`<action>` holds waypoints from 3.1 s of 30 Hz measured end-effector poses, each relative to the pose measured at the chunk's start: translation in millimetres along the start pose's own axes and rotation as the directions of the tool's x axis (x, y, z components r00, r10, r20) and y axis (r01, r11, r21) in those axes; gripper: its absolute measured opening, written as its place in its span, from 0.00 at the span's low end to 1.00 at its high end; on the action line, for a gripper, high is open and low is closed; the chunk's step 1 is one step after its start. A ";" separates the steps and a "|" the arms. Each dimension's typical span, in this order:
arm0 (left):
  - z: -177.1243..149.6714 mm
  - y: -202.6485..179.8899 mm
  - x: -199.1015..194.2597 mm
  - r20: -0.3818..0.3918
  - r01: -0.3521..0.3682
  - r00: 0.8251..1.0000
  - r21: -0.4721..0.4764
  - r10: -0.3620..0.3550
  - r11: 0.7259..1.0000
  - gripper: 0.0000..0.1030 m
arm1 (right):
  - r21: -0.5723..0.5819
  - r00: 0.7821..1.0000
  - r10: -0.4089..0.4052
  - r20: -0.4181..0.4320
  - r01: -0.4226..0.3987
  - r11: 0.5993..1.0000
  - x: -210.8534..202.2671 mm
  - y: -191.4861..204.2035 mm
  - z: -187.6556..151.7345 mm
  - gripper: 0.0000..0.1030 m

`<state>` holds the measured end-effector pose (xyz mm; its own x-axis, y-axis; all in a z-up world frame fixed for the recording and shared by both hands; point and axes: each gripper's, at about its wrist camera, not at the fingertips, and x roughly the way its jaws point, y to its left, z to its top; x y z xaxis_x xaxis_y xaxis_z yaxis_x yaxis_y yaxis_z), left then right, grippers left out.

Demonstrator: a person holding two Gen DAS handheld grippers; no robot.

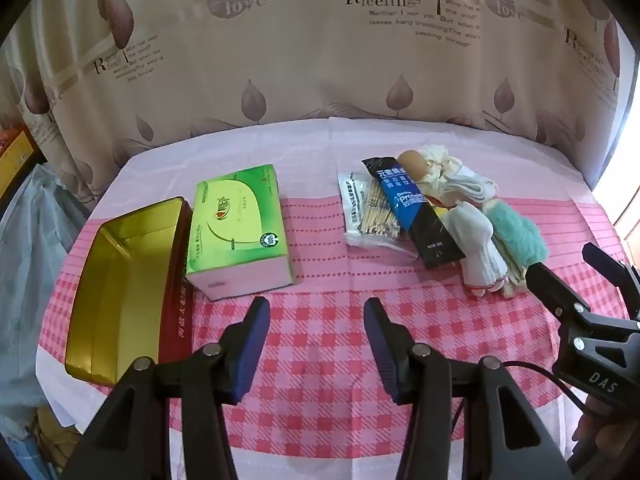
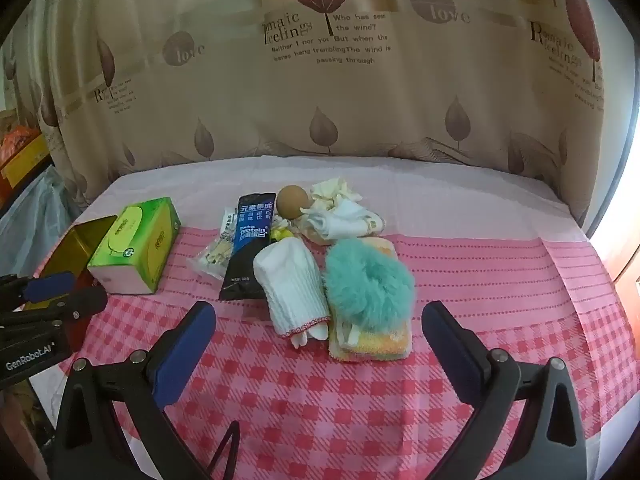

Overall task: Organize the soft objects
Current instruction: 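Move both tools toward the pile of items on the tablecloth, then grasp the teal pom-pom with the right tool while the left tool grasps the protein sachet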

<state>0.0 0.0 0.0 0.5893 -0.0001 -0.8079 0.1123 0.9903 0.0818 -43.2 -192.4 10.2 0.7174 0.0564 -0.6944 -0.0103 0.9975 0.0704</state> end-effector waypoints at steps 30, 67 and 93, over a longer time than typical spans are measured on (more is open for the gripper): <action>-0.6 1.4 -0.2 -0.011 -0.005 1.000 -0.012 0.005 1.000 0.48 | 0.009 1.000 0.025 0.002 -0.025 1.000 -5.9 2.8 1.1 0.97; -5.7 2.9 31.2 -0.065 0.024 0.998 -0.004 -0.025 1.000 0.48 | 0.053 0.998 0.034 -0.051 -0.032 0.998 15.1 -12.6 -8.2 0.73; 3.7 2.4 67.7 -0.110 0.036 0.993 0.010 -0.035 0.999 0.48 | -0.009 0.994 -0.007 -0.111 0.006 1.000 75.6 -29.2 -0.1 0.58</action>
<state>43.1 1.9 -52.3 0.4935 -0.0194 -0.8695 0.1414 0.9882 0.0582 11.3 -217.2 -44.4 0.6355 0.0535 -0.7702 -0.0117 0.9981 0.0597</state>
